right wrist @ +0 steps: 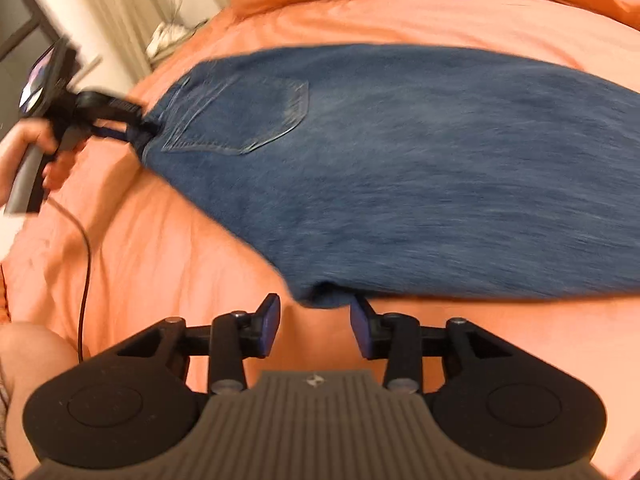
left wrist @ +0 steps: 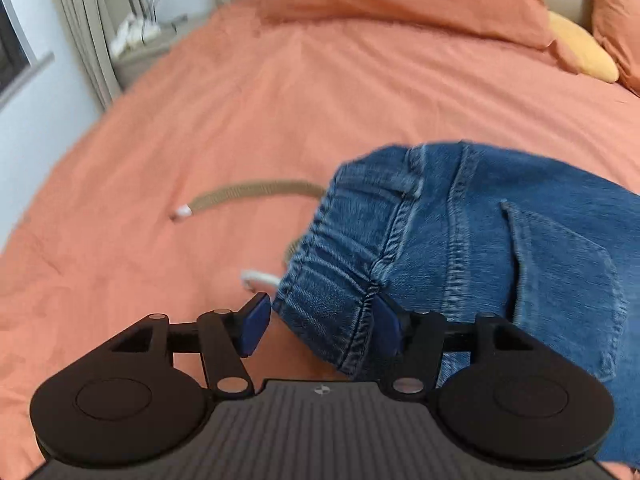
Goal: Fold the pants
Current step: 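Open both tools and move the right tool to the stacked hem cuffs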
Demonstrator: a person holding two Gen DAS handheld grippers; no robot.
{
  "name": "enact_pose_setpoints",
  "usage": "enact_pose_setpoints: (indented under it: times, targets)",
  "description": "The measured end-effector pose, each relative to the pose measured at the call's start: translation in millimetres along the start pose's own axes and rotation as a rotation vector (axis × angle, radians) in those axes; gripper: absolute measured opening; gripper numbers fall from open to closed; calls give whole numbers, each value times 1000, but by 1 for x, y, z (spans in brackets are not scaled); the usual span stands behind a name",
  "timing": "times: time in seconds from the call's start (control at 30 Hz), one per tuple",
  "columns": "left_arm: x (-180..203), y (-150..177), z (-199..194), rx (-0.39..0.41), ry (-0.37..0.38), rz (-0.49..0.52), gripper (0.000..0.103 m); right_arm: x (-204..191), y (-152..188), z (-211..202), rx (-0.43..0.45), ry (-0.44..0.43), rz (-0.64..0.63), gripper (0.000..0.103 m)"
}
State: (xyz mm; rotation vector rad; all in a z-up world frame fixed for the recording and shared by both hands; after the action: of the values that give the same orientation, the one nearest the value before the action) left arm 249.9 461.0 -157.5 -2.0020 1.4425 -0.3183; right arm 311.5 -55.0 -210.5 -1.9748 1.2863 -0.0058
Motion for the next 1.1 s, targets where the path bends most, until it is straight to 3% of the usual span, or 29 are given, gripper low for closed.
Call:
enact_pose_setpoints:
  times: [0.13, 0.33, 0.47, 0.7, 0.8, 0.9, 1.03, 1.1]
  targets:
    - [27, -7, -38, 90, 27, 70, 69, 50, -6, -42, 53, 78, 134, 36]
    - [108, -18, -79, 100, 224, 149, 68, 157, -11, -122, 133, 237, 407, 36]
    - [174, -13, -94, 115, 324, 238, 67, 235, -6, -179, 210, 347, 535, 43]
    - [301, -6, -102, 94, 510, 397, 51, 354, 12, -261, 306, 472, 721, 43]
    - [358, -6, -105, 99, 569, 443, 49, 400, 24, -280, 377, 440, 835, 43]
    - [414, -5, -105, 131, 575, 517, 46, 439, 32, -283, 435, 399, 937, 44]
    - [476, -3, -95, 64, 640, 557, 47, 483, 35, -272, 439, 390, 1007, 47]
    - [499, 0, -91, 68, 649, 594, 45, 501, 38, -261, 445, 387, 1039, 47]
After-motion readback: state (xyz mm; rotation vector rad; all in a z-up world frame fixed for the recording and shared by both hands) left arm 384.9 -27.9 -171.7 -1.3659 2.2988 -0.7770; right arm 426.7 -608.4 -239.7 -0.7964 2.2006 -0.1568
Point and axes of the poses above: each gripper's, at about its wrist camera, not at the fingertips, and z roughly the way its jaws point, x to its right, y to its underside, the point moved 4 cm from there along z, roughly the way its jaws point, and after that the axes turned 6 degrees about x, right-handed, at the moved point
